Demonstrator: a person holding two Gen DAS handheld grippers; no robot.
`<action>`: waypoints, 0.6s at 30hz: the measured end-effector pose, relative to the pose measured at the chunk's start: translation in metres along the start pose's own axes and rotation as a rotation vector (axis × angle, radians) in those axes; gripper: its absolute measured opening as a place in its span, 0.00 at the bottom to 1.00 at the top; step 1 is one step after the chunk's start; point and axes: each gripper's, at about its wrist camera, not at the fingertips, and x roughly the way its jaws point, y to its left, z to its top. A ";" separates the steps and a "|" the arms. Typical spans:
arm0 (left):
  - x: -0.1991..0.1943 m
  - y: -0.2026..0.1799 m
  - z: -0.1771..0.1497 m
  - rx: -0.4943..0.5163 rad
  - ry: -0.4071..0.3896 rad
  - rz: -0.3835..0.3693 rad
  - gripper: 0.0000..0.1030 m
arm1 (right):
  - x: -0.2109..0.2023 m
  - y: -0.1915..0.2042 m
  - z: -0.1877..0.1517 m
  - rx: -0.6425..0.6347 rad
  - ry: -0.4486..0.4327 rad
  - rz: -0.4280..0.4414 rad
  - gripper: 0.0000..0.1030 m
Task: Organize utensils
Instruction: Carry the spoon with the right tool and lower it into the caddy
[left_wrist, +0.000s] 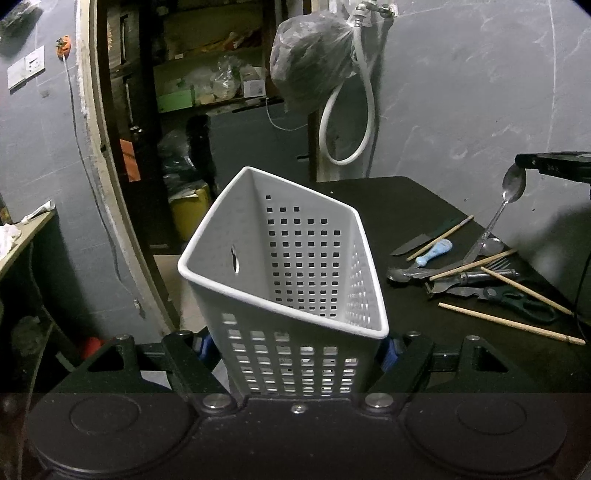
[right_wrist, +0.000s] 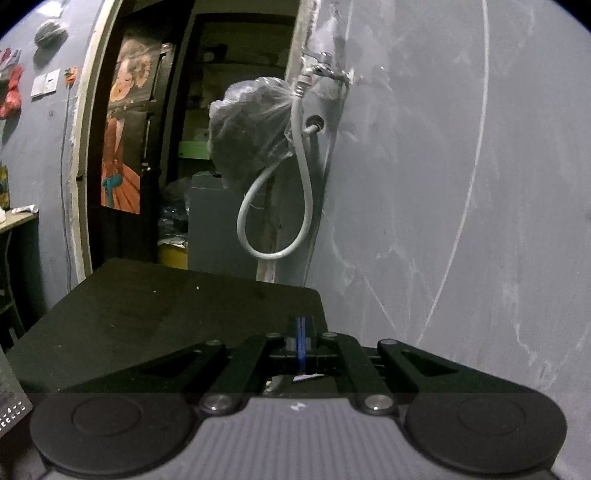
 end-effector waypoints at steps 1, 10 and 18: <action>0.001 0.000 0.000 -0.001 -0.002 -0.004 0.76 | -0.001 0.001 0.002 -0.011 -0.003 0.000 0.00; 0.003 0.006 -0.002 -0.011 -0.011 -0.037 0.74 | -0.003 0.018 0.012 -0.065 -0.009 0.019 0.00; 0.004 0.009 -0.003 -0.006 -0.011 -0.052 0.74 | -0.005 0.038 0.013 -0.103 -0.010 0.050 0.00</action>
